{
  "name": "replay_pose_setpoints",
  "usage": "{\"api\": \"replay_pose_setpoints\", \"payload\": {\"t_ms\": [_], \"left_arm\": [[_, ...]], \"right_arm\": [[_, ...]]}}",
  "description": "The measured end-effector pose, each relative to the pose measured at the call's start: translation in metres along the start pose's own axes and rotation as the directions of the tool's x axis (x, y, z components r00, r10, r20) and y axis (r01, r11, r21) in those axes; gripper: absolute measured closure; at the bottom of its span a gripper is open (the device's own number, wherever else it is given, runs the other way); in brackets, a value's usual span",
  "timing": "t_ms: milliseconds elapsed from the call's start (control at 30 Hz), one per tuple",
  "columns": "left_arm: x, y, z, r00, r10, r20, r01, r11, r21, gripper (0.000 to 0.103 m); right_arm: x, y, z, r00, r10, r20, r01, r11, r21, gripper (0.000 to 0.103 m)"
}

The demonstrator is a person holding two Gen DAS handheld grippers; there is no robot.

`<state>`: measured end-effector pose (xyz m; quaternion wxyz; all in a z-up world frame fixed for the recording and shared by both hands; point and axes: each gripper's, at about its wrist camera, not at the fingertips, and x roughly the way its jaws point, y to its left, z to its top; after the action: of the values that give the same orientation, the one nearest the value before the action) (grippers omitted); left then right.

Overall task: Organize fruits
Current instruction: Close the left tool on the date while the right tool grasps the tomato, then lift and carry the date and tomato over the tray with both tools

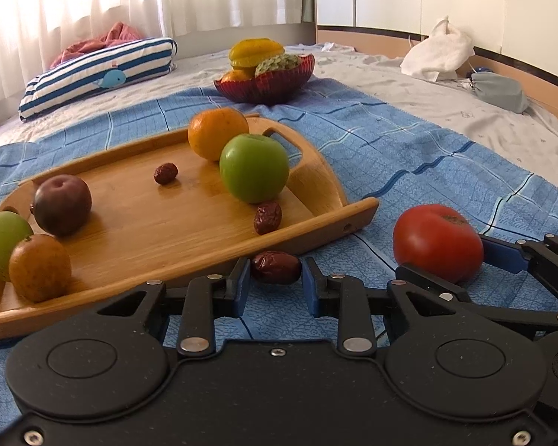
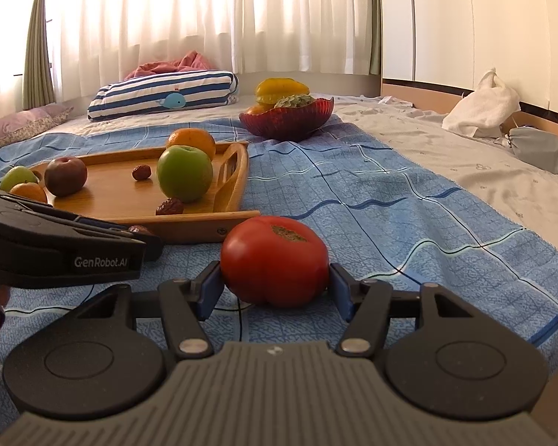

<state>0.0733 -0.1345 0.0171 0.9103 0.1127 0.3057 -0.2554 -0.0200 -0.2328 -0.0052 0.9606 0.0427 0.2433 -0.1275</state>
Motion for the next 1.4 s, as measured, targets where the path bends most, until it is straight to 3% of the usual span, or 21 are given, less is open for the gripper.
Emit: {"api": "replay_pose_setpoints", "payload": {"t_ms": [433,667,1167,1400], "left_arm": [[-0.026,0.025,0.005,0.998,0.040,0.050,-0.037,0.998,-0.047,0.075],[-0.034,0.057,0.012,0.992,0.105,0.063,-0.100,0.992,-0.080,0.075],[-0.026,0.150,0.061,0.978,0.197,0.072,-0.179,0.961,-0.210,0.075],[-0.008,0.183,0.074,0.973,0.228,0.042,-0.211,0.947,-0.241,0.075]], "right_arm": [[-0.007,0.013,0.013,0.999,0.040,0.032,-0.040,0.999,-0.008,0.040],[-0.001,0.030,0.028,0.992,0.119,0.047,-0.118,0.993,-0.020,0.040],[0.051,0.074,0.101,0.953,0.301,0.029,-0.299,0.953,-0.055,0.040],[0.075,0.098,0.114,0.950,0.311,-0.009,-0.311,0.946,-0.090,0.040]]}}
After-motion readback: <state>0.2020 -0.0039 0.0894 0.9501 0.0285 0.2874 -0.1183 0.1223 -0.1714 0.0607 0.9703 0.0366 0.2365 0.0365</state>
